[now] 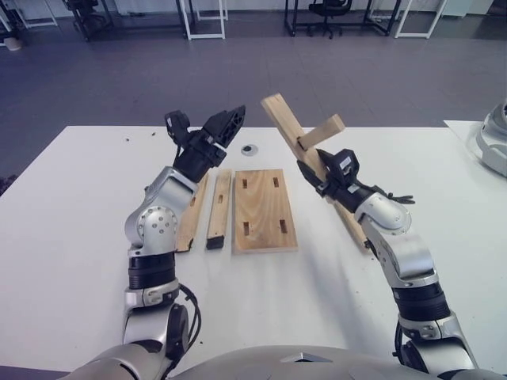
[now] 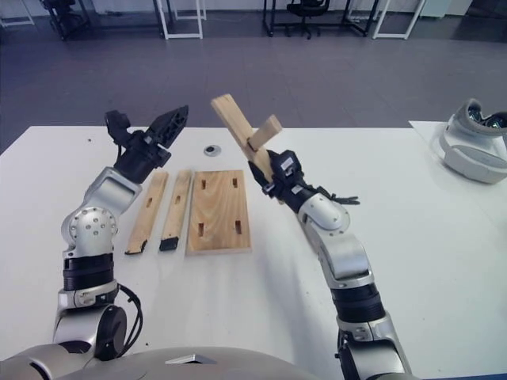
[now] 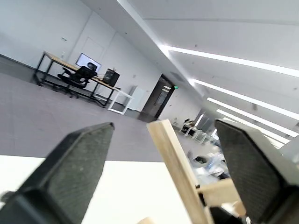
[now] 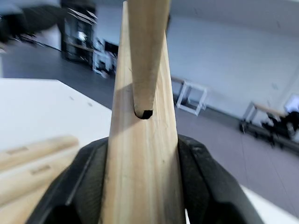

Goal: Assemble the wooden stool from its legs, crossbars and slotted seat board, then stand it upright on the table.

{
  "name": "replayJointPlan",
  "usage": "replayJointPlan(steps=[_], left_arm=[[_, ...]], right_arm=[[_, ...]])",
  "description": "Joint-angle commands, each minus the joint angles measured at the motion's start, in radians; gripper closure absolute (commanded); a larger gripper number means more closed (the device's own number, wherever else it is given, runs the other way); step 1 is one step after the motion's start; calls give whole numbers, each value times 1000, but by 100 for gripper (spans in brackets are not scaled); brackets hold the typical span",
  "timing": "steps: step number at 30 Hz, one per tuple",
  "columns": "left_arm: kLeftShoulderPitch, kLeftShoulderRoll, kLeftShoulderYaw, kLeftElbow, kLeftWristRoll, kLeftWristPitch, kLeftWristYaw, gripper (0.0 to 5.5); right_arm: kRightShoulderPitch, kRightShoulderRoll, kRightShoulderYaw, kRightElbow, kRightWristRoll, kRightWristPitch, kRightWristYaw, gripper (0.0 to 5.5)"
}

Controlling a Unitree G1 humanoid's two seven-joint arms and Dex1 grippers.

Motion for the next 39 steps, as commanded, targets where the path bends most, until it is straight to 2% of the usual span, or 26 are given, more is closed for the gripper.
replayJointPlan(steps=[1, 9, 12, 25, 27, 32, 36, 39], left_arm=[[-35, -24, 40, 5, -134, 80, 59, 118], [-22, -39, 32, -44, -261, 148, 98, 118], [4, -74, 29, -70, -323, 147, 111, 172], [124, -63, 24, -138, -418, 154, 195, 412], [130, -60, 30, -150, -428, 146, 216, 425], [171, -24, 88, -196, -416, 108, 314, 446], [288, 31, 155, -297, -314, 59, 438, 448], [392, 19, 165, -403, -260, 28, 553, 448]], right_arm=[[-38, -4, 47, -34, -46, -108, 36, 342], [-22, -7, 94, -35, -68, -162, 74, 342], [-25, -10, 101, -31, -84, -184, 86, 342], [2, -13, 93, -46, -67, -211, 121, 342], [8, -13, 96, -48, -66, -203, 124, 283], [46, -30, 96, -39, -95, -183, 109, 196], [124, -97, 65, 30, -171, -193, 84, 190], [158, -158, 86, 131, -283, -227, 56, 190]])
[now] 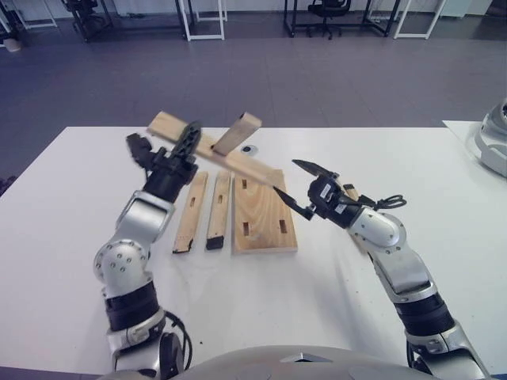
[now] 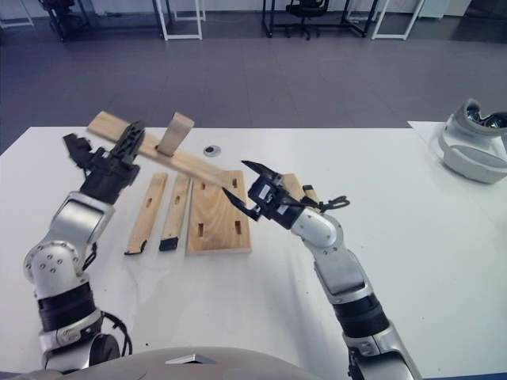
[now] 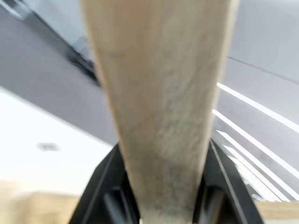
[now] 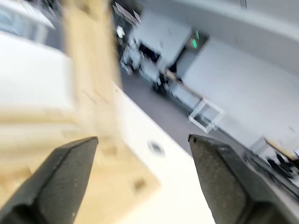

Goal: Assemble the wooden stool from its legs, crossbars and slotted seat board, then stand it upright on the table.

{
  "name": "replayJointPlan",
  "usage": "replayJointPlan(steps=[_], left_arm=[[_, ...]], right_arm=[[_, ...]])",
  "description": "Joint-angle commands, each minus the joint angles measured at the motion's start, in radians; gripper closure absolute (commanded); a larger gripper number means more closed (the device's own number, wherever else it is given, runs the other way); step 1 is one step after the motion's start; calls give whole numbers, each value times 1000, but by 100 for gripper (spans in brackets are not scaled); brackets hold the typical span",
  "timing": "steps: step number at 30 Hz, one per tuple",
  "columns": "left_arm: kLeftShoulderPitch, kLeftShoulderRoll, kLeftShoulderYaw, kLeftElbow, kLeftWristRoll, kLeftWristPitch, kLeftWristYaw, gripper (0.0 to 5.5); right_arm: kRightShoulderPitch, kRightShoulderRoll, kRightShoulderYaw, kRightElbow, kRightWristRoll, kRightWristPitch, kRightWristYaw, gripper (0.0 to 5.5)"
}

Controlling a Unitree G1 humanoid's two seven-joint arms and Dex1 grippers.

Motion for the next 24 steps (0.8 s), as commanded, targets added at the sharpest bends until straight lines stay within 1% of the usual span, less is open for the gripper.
replayJointPlan(steps=[1, 4, 7, 10, 16, 18, 24], left_arm=[[127, -19, 0, -138, 49, -28, 142, 448], [235, -36, -15, -228, 26, -25, 236, 448], [270, -37, -20, -237, 13, -32, 304, 448], [306, -34, -36, -243, 19, -35, 330, 448], [297, -52, -98, -172, 96, -76, 282, 448], [297, -34, -108, -164, 139, -87, 265, 448], [288, 70, -157, -188, 308, -80, 208, 448]], right_arm=[[28, -65, 23, 136, -126, -39, -32, 190], [7, -65, 56, 242, -187, -58, -47, 190], [-3, -56, 95, 315, -242, -62, -52, 190], [-20, -48, 132, 351, -275, -81, -41, 190], [-39, -30, 166, 358, -261, -128, 5, 190], [-40, -35, 170, 353, -252, -143, 27, 190], [-23, -44, 162, 334, -244, -160, 54, 190]])
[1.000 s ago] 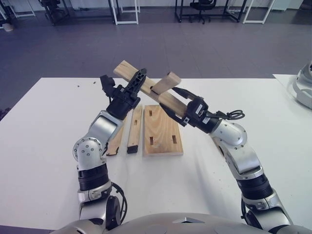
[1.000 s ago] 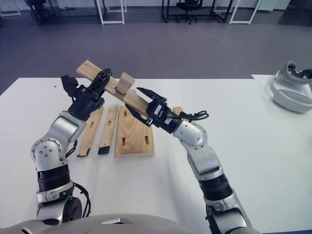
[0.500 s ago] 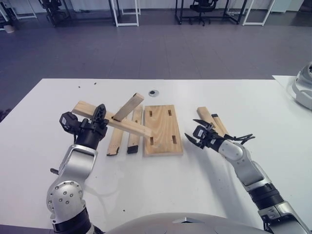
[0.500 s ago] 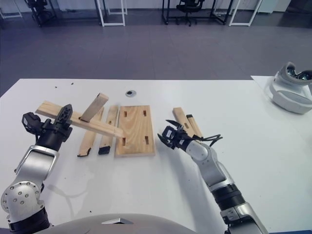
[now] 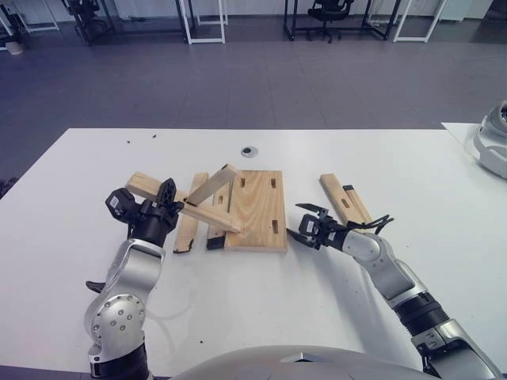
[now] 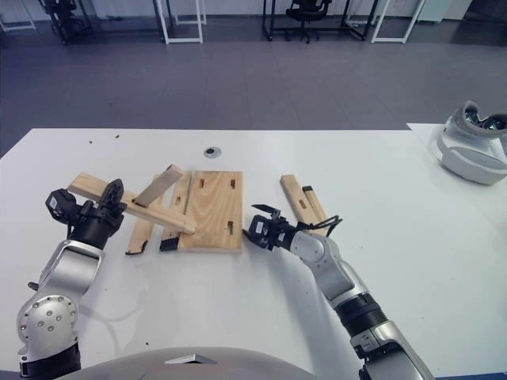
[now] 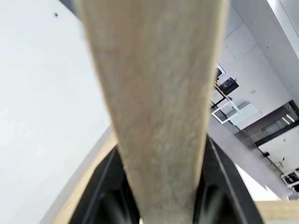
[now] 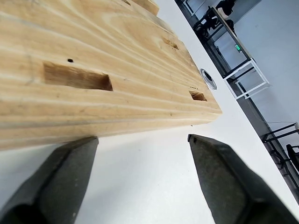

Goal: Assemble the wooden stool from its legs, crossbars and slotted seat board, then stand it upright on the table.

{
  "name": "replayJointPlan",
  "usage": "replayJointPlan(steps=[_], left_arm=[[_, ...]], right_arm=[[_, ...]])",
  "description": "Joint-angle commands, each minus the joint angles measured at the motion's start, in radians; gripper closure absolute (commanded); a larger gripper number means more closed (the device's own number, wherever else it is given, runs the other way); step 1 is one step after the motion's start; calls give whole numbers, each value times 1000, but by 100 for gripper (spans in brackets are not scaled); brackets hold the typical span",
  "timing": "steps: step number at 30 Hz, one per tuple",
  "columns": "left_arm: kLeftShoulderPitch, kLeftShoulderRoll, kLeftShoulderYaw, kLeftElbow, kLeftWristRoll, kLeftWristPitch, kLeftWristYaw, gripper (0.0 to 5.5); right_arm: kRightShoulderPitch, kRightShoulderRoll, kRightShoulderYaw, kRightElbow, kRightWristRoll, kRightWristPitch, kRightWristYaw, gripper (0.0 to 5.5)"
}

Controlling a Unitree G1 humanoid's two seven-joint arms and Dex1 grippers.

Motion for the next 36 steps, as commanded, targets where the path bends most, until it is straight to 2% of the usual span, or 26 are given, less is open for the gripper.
replayJointPlan(steps=[1, 10, 21, 29, 30, 33, 36], left_arm=[[-24, 78, -49, -11, 117, 42, -17, 448], [-73, 239, -180, -28, 271, 200, -64, 448], [-116, 242, -418, 42, 498, 170, -202, 448], [-227, 175, -362, 3, 503, 175, -207, 448], [-231, 169, -355, -4, 494, 182, -213, 411], [-218, 146, -333, -36, 453, 216, -230, 365], [-215, 98, -255, -104, 261, 298, -241, 315]], right_arm=[[0, -8, 4, -13, -4, -16, 13, 190], [-21, -61, -67, -71, -20, 0, -17, 190], [-48, -74, -112, -130, -29, 48, -22, 190], [-78, -79, -149, -98, -26, 51, -30, 190], [-82, -81, -153, -89, -25, 47, -32, 190], [-87, -85, -161, -66, -27, 34, -35, 190], [-94, -93, -170, -45, -30, 29, -39, 190]])
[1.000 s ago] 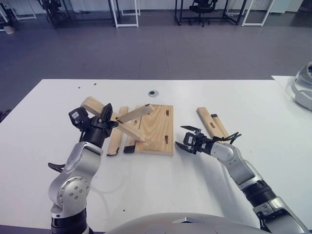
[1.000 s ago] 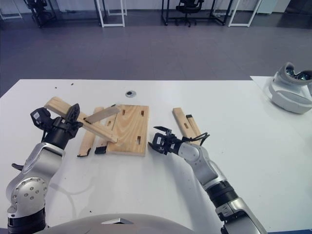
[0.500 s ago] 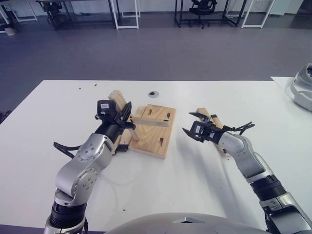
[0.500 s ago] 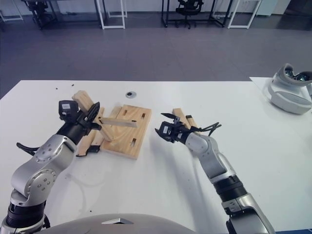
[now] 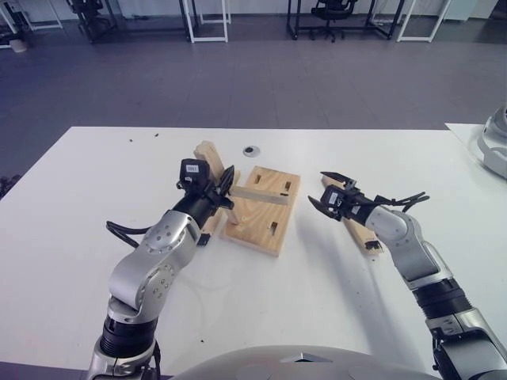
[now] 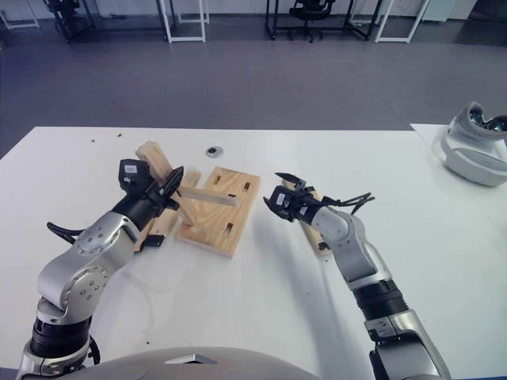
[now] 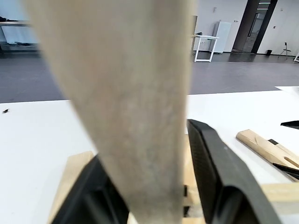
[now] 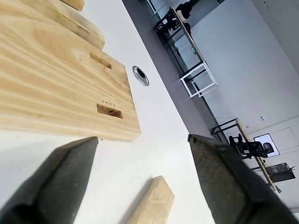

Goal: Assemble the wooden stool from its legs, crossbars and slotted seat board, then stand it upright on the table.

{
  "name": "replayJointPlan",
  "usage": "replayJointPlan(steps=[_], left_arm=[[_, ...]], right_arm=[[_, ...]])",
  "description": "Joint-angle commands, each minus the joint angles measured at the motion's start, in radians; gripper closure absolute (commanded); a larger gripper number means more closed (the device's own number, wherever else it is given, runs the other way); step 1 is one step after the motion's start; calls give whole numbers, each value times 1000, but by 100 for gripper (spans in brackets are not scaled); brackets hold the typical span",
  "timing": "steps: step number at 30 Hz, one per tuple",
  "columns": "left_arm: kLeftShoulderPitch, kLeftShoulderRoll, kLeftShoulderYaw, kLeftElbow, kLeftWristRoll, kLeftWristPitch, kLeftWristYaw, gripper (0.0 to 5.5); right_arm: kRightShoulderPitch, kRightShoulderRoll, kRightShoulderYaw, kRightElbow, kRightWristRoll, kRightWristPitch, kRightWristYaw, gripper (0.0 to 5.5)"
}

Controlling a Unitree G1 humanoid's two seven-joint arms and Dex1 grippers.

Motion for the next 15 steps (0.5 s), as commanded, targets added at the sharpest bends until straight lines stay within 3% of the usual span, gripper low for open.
replayJointPlan(steps=[1, 7, 12, 15], left_arm=[[-1, -47, 104, -83, -259, 114, -6, 303], [-84, -32, 186, -83, -665, 191, 78, 206], [-269, 119, 260, -126, -894, 112, 109, 115], [-465, 207, 356, -87, -946, -13, 139, 112]], right_arm=[[-35, -26, -20, 30, 1, -11, -6, 190], [-9, -69, -76, 20, 1, 10, -28, 190], [3, -92, -108, 25, 11, 11, -38, 190], [4, -98, -129, 34, 20, 12, -44, 190]])
